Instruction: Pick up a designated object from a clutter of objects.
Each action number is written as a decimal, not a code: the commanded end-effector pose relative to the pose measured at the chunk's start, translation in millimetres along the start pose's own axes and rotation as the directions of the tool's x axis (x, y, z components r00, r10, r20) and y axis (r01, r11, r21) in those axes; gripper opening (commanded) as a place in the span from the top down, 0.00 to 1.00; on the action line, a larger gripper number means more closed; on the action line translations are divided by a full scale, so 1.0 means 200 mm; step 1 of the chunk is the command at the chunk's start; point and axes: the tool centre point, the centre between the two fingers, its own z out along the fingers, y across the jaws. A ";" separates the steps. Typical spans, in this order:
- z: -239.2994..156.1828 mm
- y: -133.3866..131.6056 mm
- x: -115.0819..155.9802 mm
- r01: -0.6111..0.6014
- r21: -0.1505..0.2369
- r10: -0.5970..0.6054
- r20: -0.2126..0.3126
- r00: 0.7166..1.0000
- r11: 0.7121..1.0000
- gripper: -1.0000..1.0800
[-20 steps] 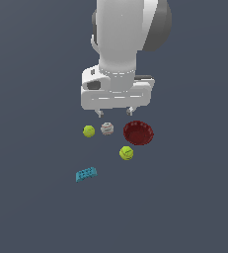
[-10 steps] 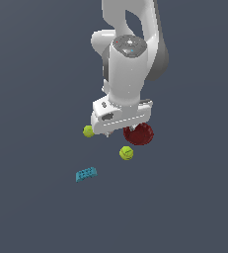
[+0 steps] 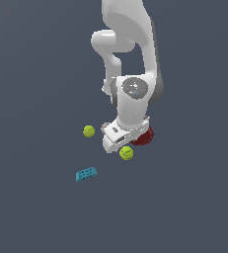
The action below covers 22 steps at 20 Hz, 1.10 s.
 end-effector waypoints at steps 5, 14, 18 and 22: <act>0.15 -0.05 0.01 0.081 0.008 -0.081 -0.004 0.997 0.997 0.04; 0.20 -0.06 0.01 0.090 0.010 -0.090 -0.003 0.996 0.996 0.04; 0.28 -0.06 0.00 0.092 0.010 -0.092 -0.004 0.996 0.996 0.04; 0.37 -0.07 0.00 0.094 0.010 -0.094 -0.004 0.996 0.996 0.04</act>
